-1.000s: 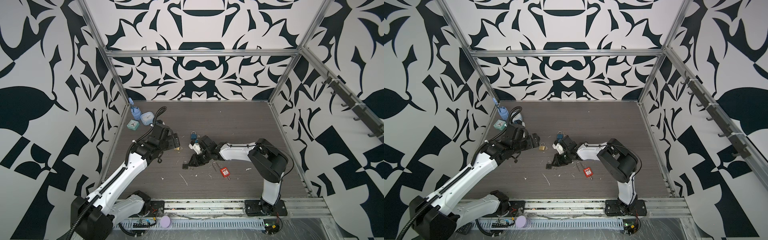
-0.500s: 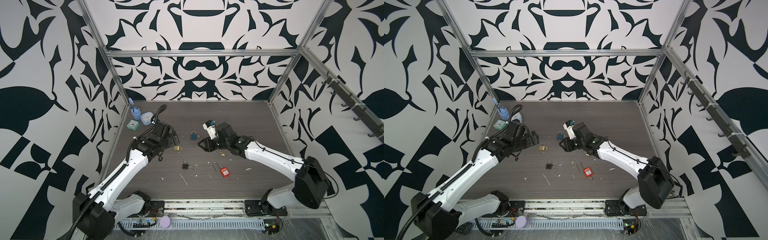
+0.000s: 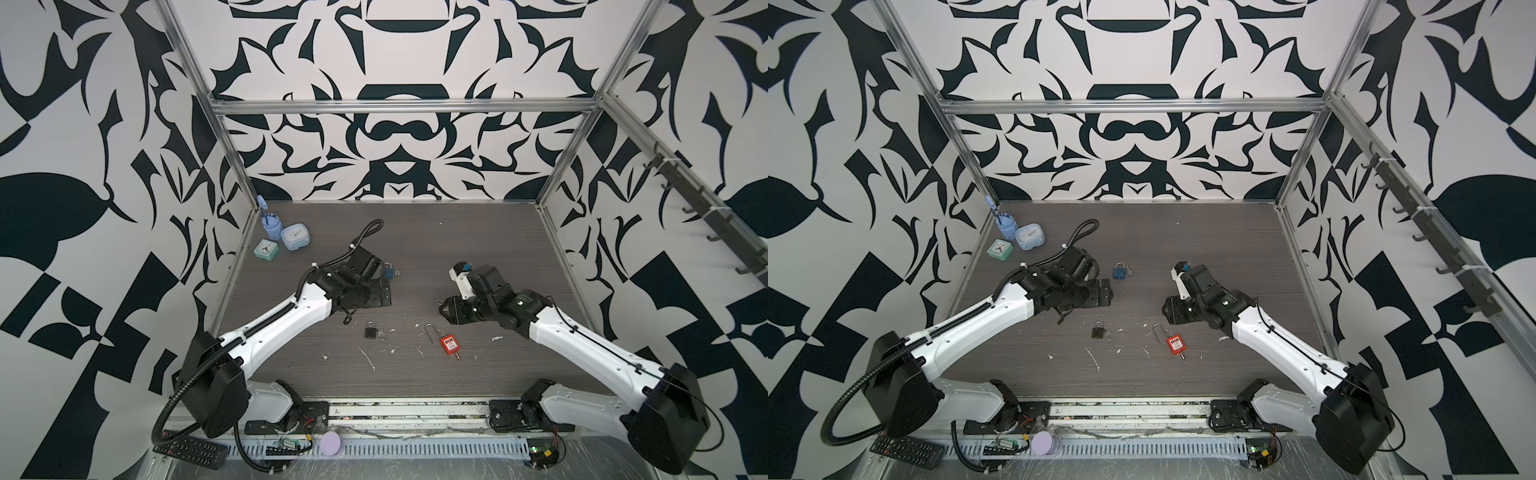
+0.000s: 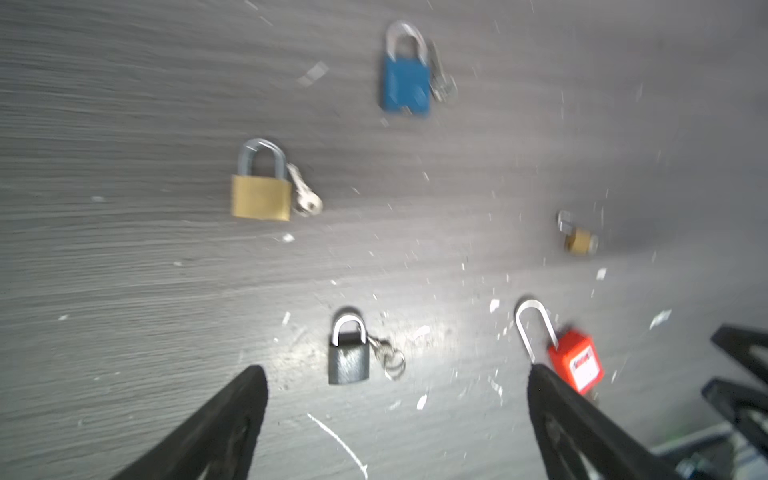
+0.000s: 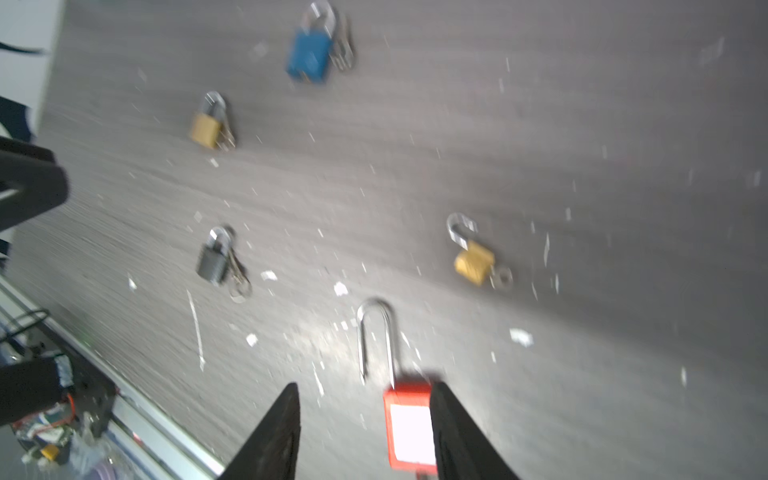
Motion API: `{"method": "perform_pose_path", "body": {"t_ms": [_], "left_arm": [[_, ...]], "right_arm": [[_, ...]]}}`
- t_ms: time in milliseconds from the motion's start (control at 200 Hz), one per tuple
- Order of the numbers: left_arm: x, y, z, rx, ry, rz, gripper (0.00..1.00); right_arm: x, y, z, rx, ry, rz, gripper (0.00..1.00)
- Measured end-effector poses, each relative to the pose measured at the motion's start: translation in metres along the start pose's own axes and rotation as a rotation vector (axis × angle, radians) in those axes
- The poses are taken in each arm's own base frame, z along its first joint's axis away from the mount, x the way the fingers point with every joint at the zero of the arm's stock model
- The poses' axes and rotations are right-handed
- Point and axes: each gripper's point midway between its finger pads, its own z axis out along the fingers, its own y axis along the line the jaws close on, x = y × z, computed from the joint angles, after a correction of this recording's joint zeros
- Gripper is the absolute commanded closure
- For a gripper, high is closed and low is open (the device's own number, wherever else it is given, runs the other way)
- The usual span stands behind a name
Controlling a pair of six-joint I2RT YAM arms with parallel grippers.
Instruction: Lock with the key
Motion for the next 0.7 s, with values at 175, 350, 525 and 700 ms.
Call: {"method": "perform_pose_path", "body": {"t_ms": [175,350,525,700], "left_arm": [[0.044,-0.036,0.001,0.062,0.069,0.247,0.01],[0.065,-0.029,-0.002,0.060,0.084,0.324,0.01],[0.064,-0.018,-0.009,0.041,0.036,0.316,0.01],[0.059,-0.014,-0.011,0.029,0.000,0.306,0.01]], "right_arm": [[0.033,-0.016,0.006,0.086,0.112,0.010,0.45],[0.062,-0.015,0.028,0.167,0.261,-0.052,0.43],[0.080,-0.009,0.046,0.211,0.348,-0.111,0.43],[0.077,-0.010,0.054,0.251,0.347,-0.122,0.43]]}}
